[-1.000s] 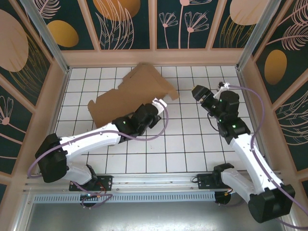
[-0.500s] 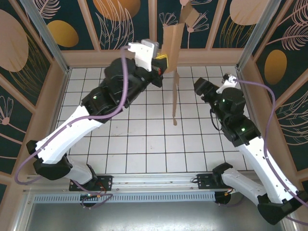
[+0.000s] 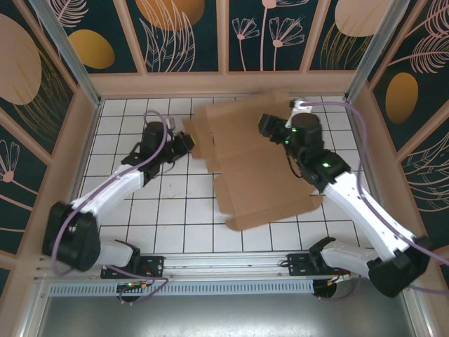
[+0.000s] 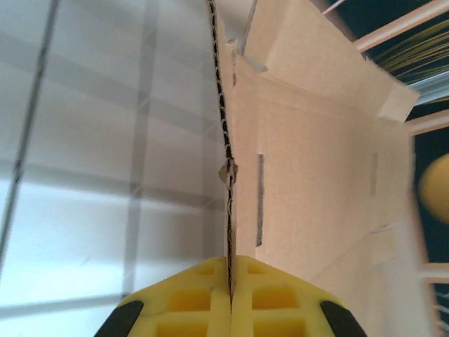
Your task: Fold the paper box
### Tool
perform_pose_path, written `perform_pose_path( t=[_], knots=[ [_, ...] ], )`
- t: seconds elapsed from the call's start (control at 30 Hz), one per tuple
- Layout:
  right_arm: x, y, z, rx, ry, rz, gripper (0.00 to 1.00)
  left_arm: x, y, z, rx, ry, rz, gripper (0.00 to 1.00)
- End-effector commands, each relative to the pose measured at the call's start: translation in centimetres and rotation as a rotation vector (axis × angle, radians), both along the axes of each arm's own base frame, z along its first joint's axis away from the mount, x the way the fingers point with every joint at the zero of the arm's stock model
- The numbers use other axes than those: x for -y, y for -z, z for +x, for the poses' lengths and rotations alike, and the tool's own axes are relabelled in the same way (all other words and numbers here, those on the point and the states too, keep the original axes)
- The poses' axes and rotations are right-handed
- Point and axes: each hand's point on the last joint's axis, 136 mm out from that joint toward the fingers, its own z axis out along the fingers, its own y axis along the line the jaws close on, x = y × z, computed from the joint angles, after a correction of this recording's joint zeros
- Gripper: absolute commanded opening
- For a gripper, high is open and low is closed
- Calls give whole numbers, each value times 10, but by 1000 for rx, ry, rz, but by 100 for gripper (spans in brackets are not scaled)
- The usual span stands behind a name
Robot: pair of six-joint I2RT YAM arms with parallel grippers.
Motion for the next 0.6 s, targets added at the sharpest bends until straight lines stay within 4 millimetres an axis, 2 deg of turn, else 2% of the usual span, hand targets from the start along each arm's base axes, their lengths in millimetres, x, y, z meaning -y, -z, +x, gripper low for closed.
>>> perform_pose_path(
  t=[0.0,0.13,0.23,0.33,0.4,0.57],
  knots=[
    [-22,82,3,-146,-62,-104,74,20,2,6,4,78,-118,1],
    [-29,159,6,-292,-64,-151,72,5,47,10,-80,74,5,8],
    [-34,196,3,-378,-82,-179,65,-9,63,13,-117,57,71,9],
    [-35,219,0,-426,-94,-201,55,-23,67,15,-122,13,102,11],
    [-34,230,-3,-449,-99,-211,45,-32,70,14,-119,-13,118,11],
    [-46,270,-15,-553,-177,-253,24,-33,79,11,-135,10,128,19]
  ],
)
